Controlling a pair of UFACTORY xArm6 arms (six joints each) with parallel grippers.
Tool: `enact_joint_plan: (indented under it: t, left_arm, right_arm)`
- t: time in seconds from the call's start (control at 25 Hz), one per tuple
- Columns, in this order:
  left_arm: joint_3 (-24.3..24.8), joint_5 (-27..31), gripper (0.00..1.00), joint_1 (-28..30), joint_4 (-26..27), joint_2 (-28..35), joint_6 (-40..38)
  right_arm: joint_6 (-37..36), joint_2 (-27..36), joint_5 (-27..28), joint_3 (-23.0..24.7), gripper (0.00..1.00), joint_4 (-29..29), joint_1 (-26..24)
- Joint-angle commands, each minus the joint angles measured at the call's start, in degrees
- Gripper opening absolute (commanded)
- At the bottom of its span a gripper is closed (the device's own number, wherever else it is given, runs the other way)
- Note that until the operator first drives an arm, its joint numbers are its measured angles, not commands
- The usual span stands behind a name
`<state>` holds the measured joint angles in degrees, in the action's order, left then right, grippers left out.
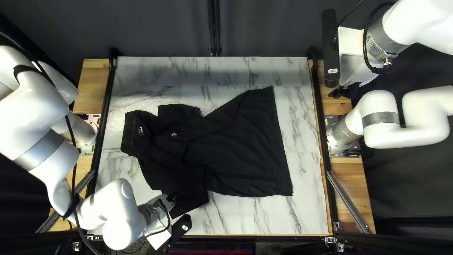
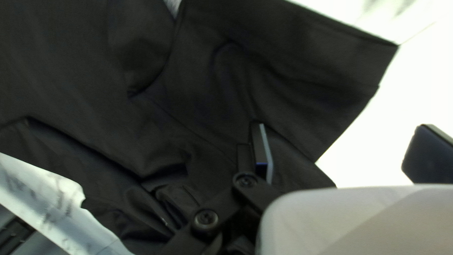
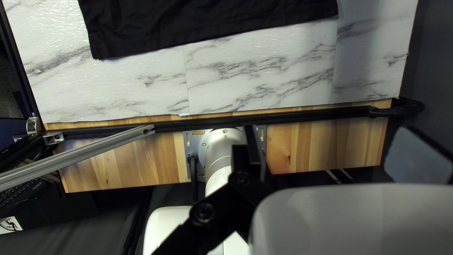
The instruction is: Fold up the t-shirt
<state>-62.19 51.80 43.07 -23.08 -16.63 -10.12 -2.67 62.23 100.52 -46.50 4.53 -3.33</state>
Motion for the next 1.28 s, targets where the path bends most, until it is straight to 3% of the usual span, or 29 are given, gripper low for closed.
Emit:
enact_joint_plan:
  t: [0.04, 0.2, 0.68, 0.72, 0.76, 0.8, 0.84, 0.88, 1.0, 1.12, 1.24, 1.28]
  left_arm:
    - [-4.72, 0.57, 1.0, -0.67, 1.41, -5.23, 3.14]
    - [-6.35, 1.19, 1.0, -1.36, 2.91, -7.39, 5.14]
    - [-3.51, -0.65, 0.98, -2.07, 5.29, -6.74, 7.17]
    - [-3.34, -0.53, 0.95, -1.96, 5.42, -6.49, 7.2]
    - [-3.2, -0.54, 0.78, -1.93, 5.53, -6.38, 7.28]
    - [-3.08, -0.62, 0.78, -1.94, 5.66, -6.35, 7.38]
    - [-3.05, -0.65, 0.55, -1.95, 5.72, -6.34, 7.45]
    - [-2.95, -0.74, 0.45, -1.93, 5.87, -6.3, 7.56]
    - [-2.68, -0.9, 0.32, -1.91, 6.11, -6.09, 7.77]
    - [-2.57, -1.09, 0.34, -1.96, 6.23, -6.05, 7.97]
    - [-2.88, -0.98, 0.27, -1.95, 6.24, -6.13, 8.2]
    - [-3.18, -0.49, 0.13, -1.77, 6.27, -5.97, 8.27]
  right_arm:
    - [0.0, 0.0, 0.0, 0.0, 1.0, 0.0, 0.0]
    - [0.0, 0.0, 0.0, 0.0, 1.0, 0.0, 0.0]
    - [0.0, 0.0, 0.0, 0.0, 1.0, 0.0, 0.0]
    - [0.0, 0.0, 0.0, 0.0, 1.0, 0.0, 0.0]
    - [0.0, 0.0, 0.0, 0.0, 1.0, 0.0, 0.0]
    - [0.0, 0.0, 0.0, 0.0, 1.0, 0.0, 0.0]
    - [0.0, 0.0, 0.0, 0.0, 1.0, 0.0, 0.0]
    - [0.0, 0.0, 0.0, 0.0, 1.0, 0.0, 0.0]
    - [0.0, 0.0, 0.0, 0.0, 1.0, 0.0, 0.0]
    - [0.0, 0.0, 0.0, 0.0, 1.0, 0.0, 0.0]
    - [0.0, 0.0, 0.0, 0.0, 1.0, 0.0, 0.0]
    - [0.0, 0.0, 0.0, 0.0, 1.0, 0.0, 0.0]
